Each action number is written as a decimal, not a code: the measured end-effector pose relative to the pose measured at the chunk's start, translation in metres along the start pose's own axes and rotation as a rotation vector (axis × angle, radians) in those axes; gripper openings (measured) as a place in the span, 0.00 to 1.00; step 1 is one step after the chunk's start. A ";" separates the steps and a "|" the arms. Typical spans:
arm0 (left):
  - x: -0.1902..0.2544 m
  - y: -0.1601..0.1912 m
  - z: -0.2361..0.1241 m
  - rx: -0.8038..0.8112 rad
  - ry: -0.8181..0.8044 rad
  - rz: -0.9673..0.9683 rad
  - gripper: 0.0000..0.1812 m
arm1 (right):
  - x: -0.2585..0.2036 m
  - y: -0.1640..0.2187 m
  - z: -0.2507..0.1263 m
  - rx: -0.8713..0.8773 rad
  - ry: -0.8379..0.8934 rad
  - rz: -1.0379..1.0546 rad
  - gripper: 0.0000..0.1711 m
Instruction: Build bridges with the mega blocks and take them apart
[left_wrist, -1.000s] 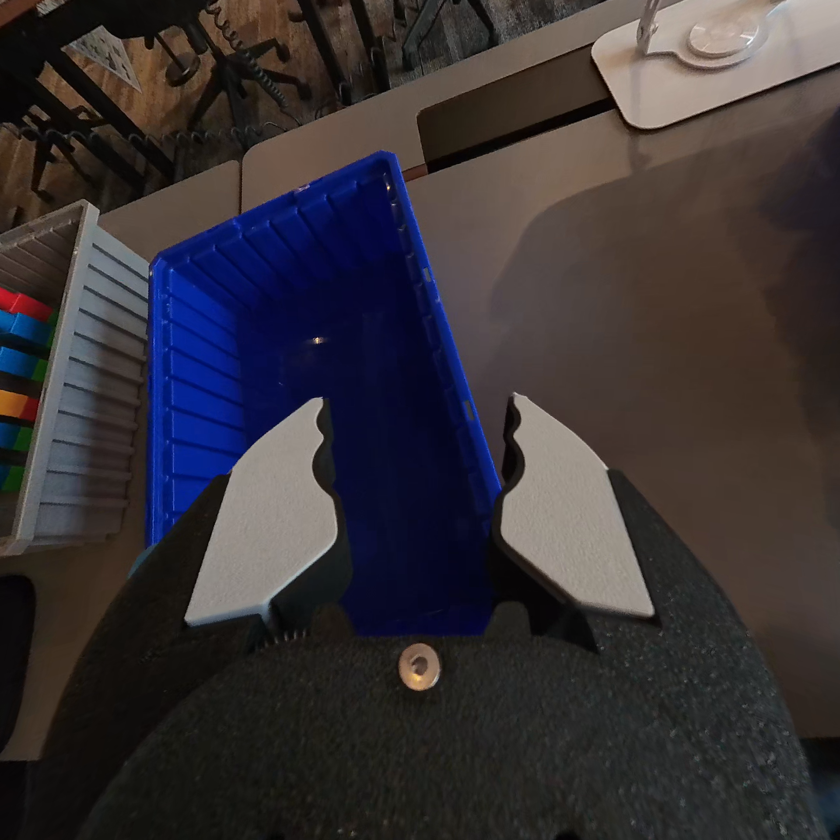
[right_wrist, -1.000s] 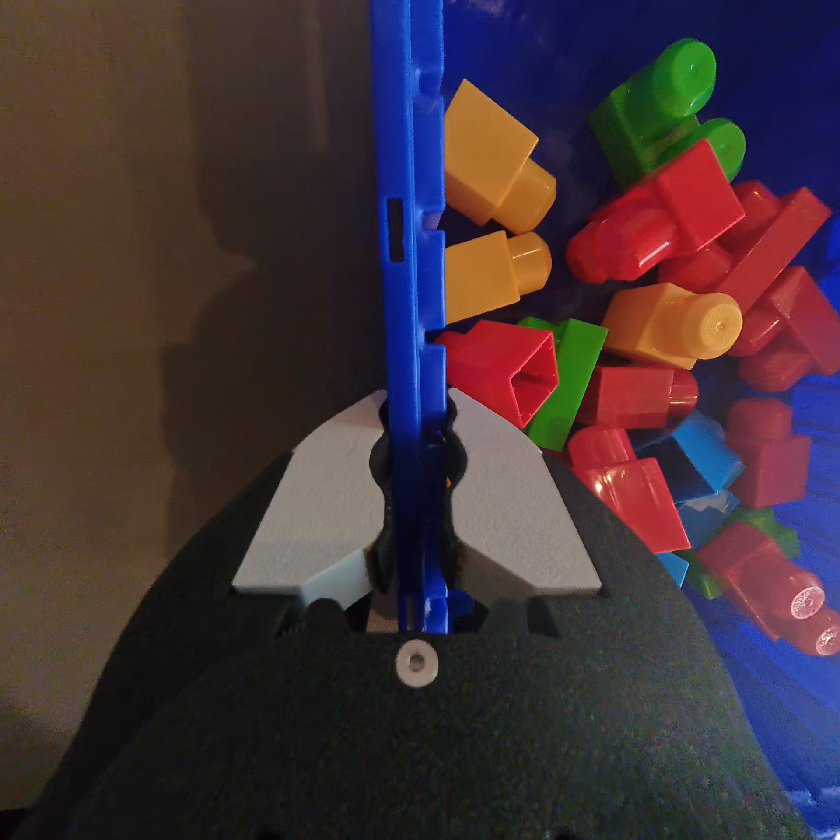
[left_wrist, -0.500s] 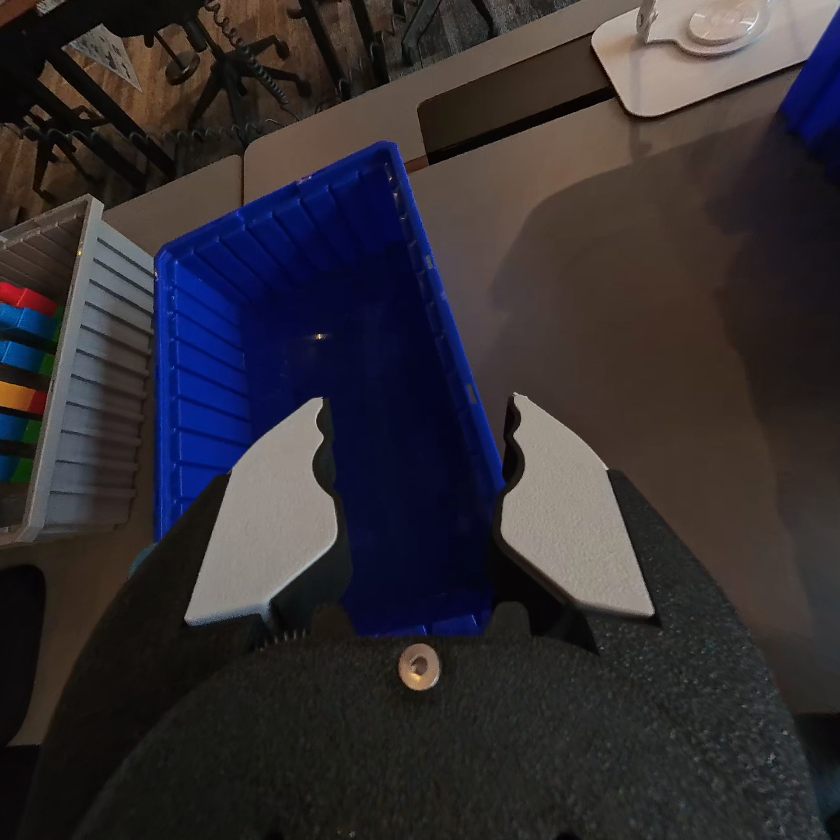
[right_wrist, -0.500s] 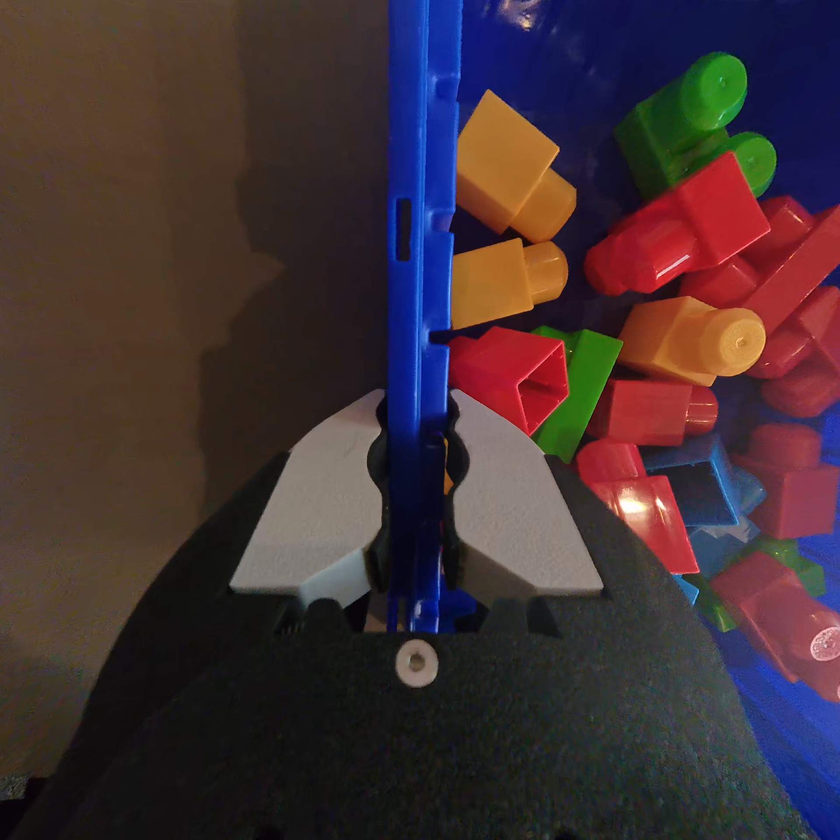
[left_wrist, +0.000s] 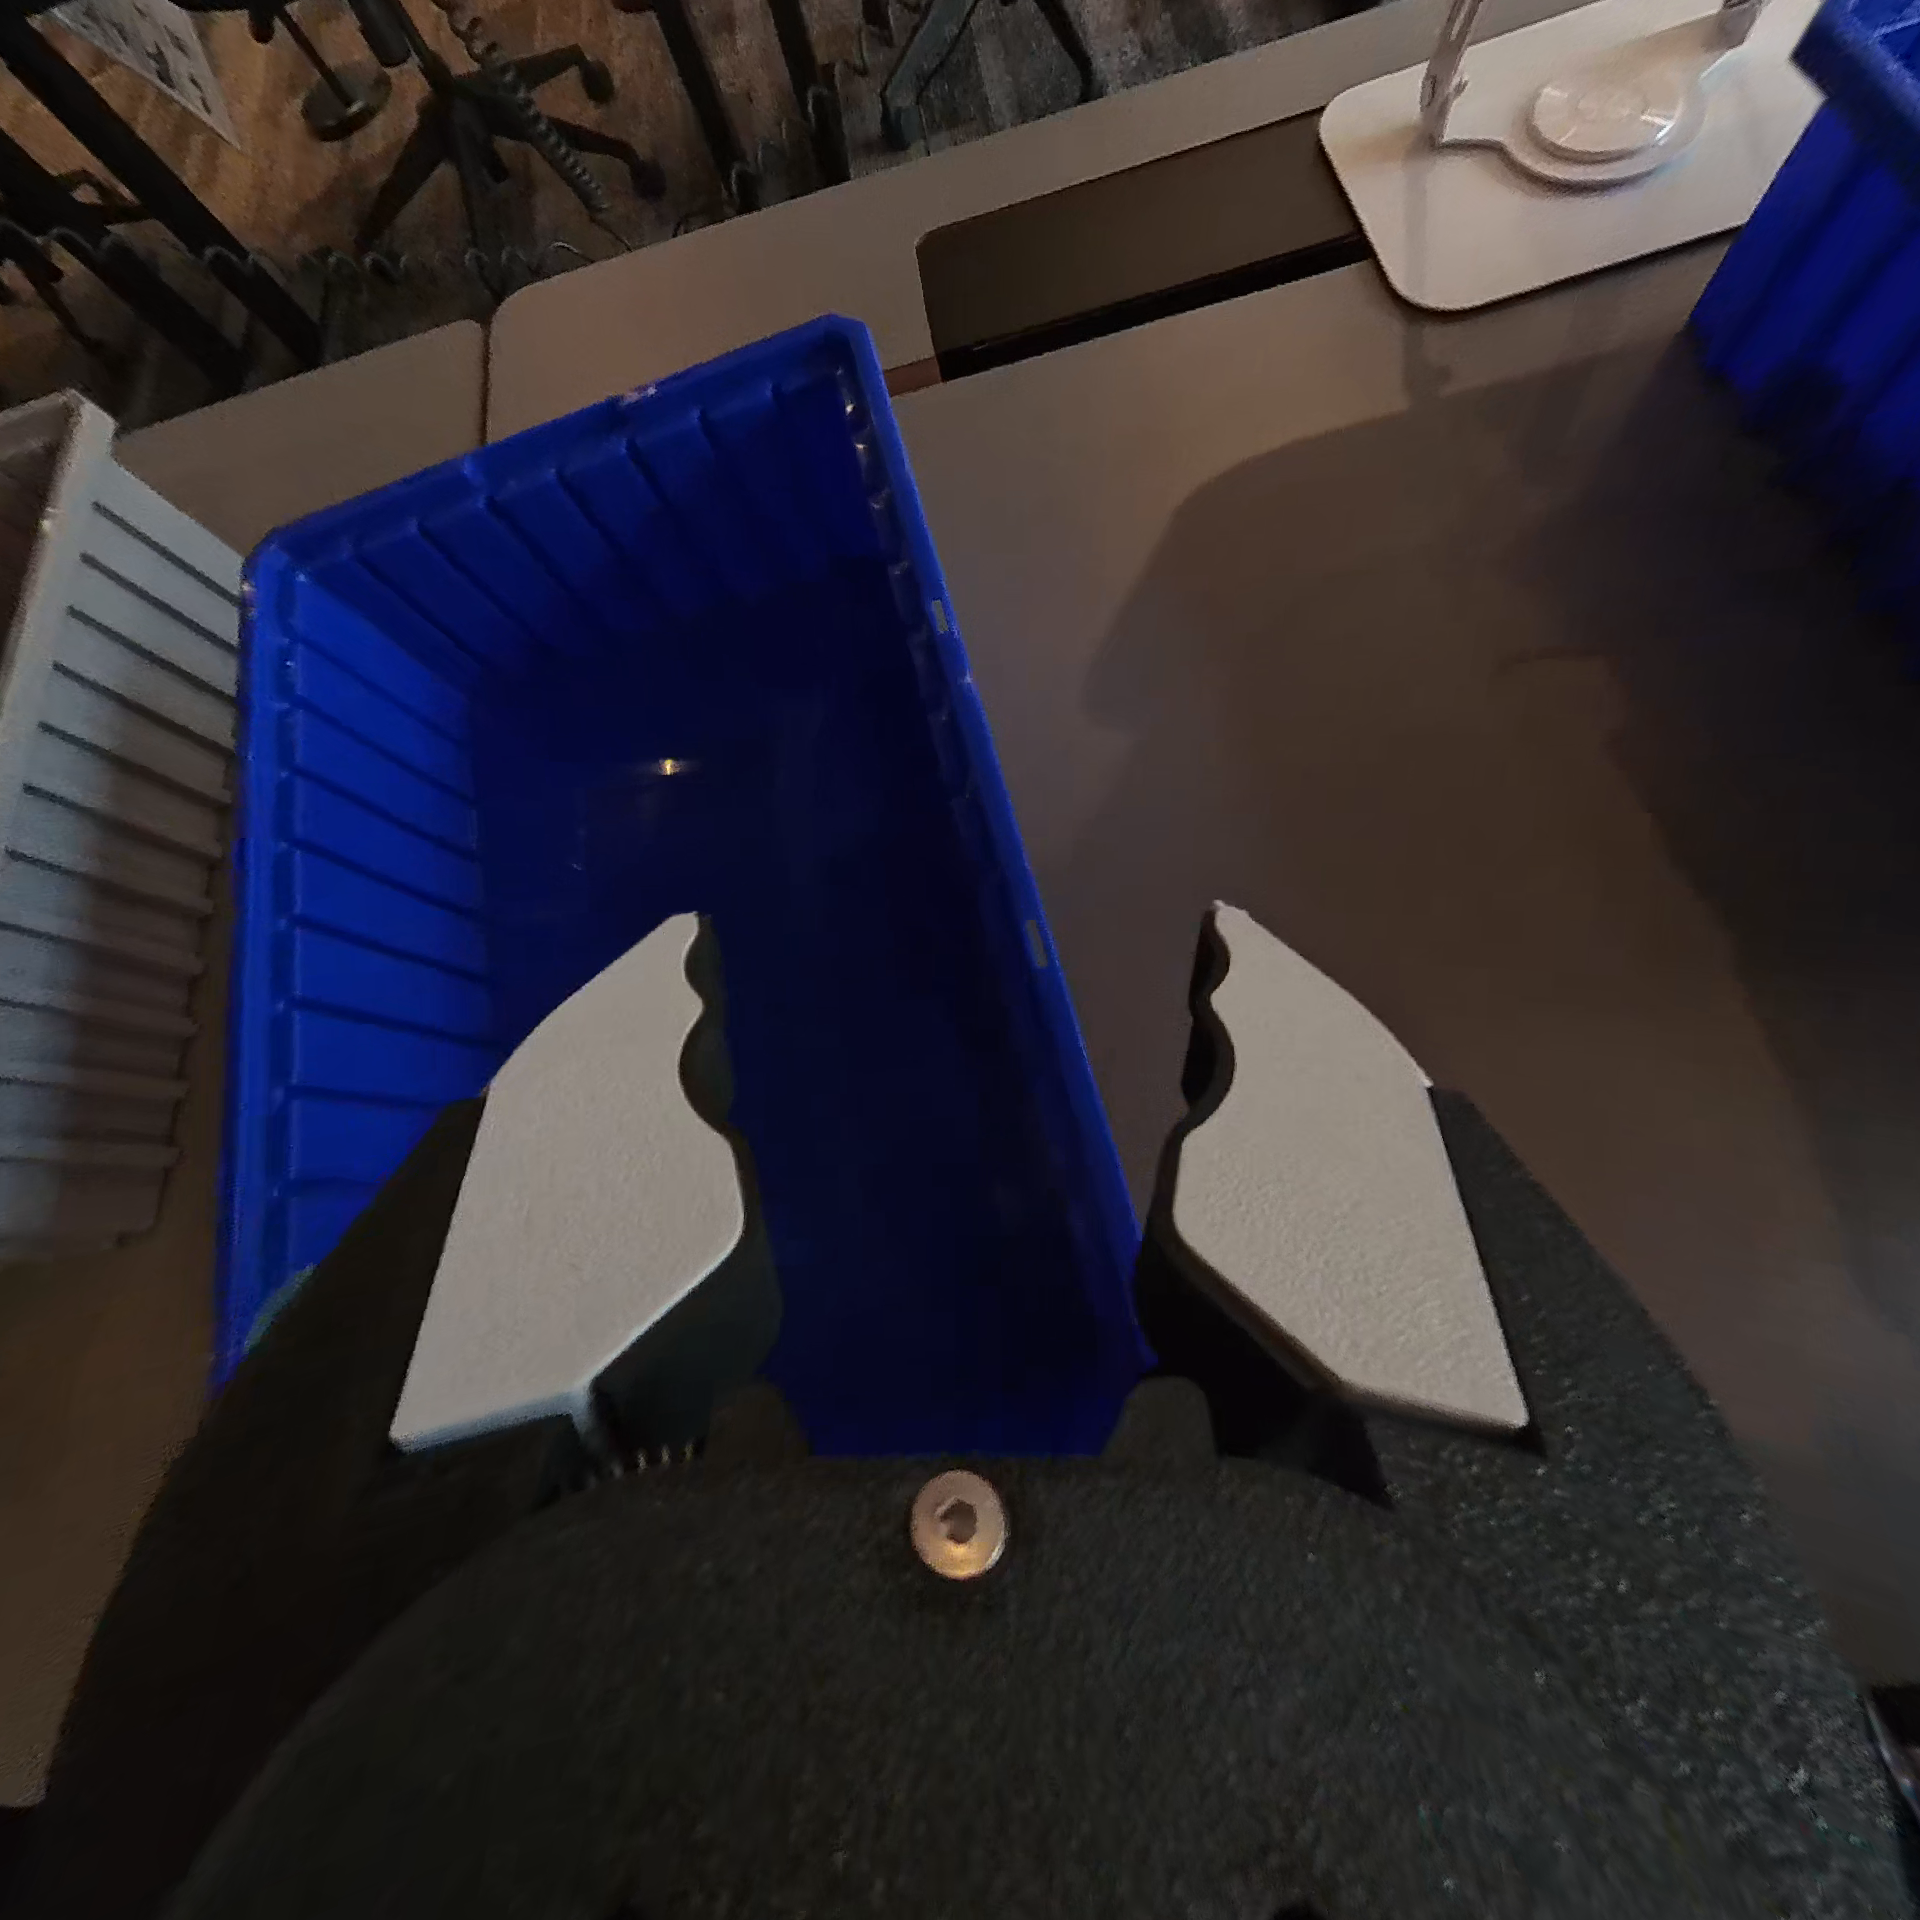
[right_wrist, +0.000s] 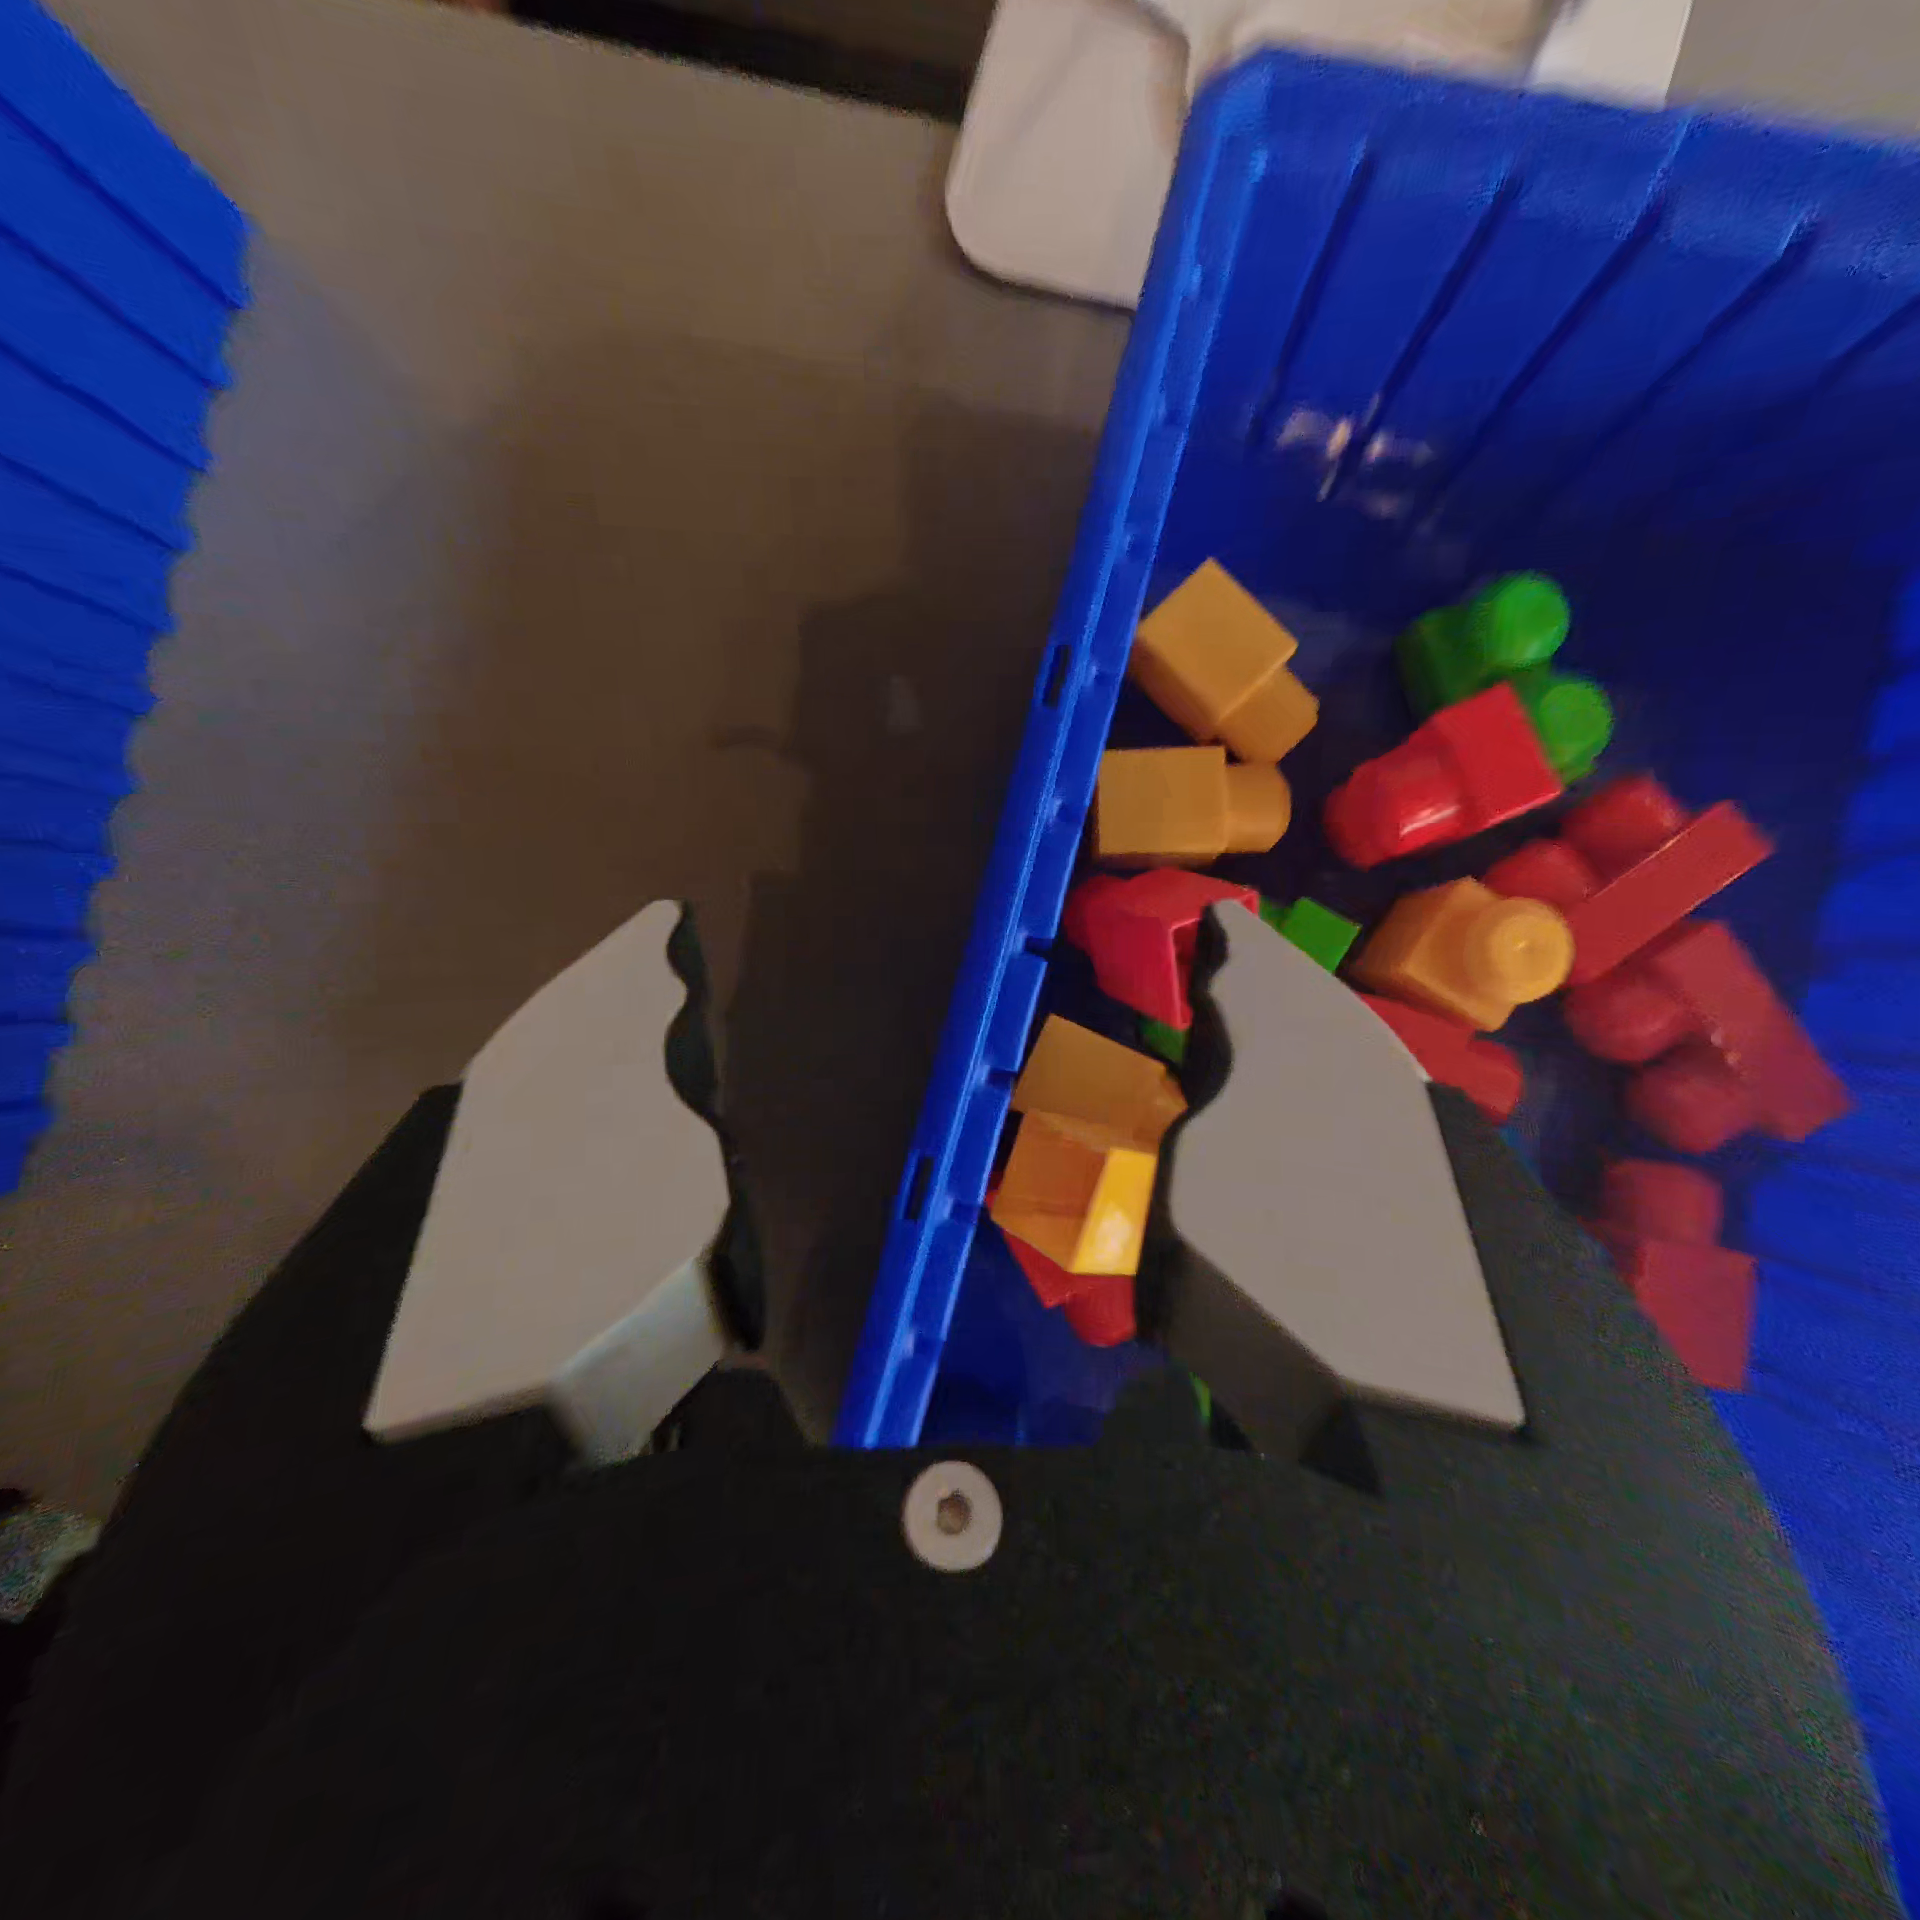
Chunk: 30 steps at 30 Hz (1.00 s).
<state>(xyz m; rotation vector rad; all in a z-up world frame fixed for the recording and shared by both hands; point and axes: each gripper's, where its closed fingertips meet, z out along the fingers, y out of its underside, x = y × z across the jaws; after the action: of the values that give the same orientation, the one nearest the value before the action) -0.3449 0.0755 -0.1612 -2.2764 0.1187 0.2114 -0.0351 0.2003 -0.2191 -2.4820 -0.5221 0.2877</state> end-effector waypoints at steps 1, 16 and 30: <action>0.000 0.001 0.005 -0.014 0.001 -0.003 0.48 | 0.000 -0.006 -0.012 0.034 -0.021 -0.027 0.54; 0.007 0.033 0.115 -0.340 0.078 -0.118 0.45 | 0.089 -0.020 -0.138 0.295 -0.013 -0.248 0.53; 0.016 0.046 0.132 -0.432 0.042 -0.209 0.12 | 0.165 -0.005 -0.168 0.362 0.060 -0.278 0.52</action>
<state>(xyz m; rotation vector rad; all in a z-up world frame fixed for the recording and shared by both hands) -0.3514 0.1450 -0.2827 -2.7011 -0.1585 0.0837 0.1644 0.1905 -0.0951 -2.0341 -0.7129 0.1780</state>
